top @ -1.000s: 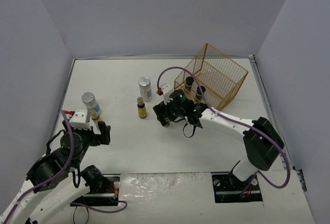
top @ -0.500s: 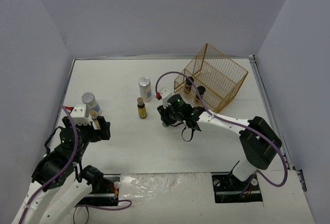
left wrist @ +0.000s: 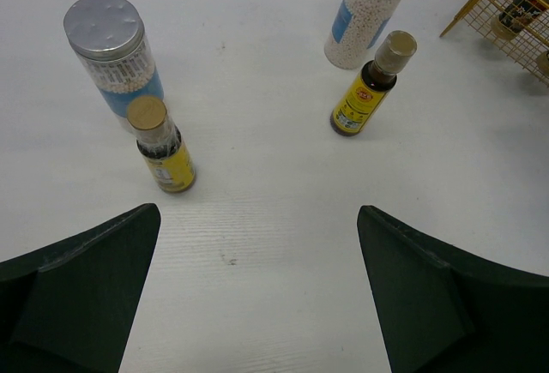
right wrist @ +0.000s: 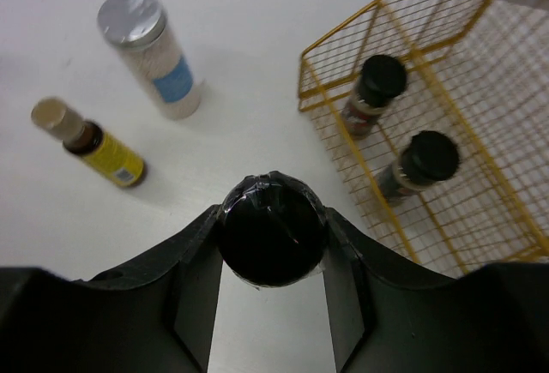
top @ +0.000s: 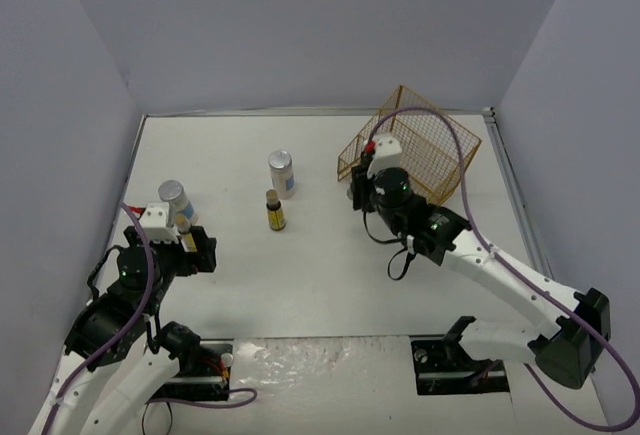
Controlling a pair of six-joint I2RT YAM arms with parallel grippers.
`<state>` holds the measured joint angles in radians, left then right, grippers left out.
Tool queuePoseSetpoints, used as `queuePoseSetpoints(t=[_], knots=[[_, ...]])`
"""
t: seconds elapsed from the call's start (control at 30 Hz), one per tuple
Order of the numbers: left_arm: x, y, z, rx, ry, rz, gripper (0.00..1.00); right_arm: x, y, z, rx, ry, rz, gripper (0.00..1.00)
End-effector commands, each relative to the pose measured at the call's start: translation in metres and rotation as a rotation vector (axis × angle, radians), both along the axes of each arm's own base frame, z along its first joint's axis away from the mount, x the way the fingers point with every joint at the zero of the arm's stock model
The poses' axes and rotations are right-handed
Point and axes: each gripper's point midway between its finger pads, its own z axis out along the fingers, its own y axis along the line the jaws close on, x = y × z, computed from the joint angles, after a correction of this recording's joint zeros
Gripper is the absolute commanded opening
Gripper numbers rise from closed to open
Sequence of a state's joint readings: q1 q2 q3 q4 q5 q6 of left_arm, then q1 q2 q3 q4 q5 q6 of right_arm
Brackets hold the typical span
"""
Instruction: Organize the condiment bottles
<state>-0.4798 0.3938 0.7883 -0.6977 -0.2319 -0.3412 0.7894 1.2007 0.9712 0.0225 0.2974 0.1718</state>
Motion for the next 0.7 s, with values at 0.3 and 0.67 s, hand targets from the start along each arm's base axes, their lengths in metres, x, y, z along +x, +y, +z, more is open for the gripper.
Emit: queuePoseSetpoints(t=[0.3, 0.67], knots=[[0.013, -0.007, 0.019, -0.033, -0.050, -0.008, 0.97, 0.032, -0.132, 0.005, 0.112, 0.045, -0.505, 0.00], [0.013, -0.005, 0.020, -0.034, -0.053, -0.003, 0.97, 0.046, -0.141, -0.045, 0.105, 0.125, -0.539, 0.00]])
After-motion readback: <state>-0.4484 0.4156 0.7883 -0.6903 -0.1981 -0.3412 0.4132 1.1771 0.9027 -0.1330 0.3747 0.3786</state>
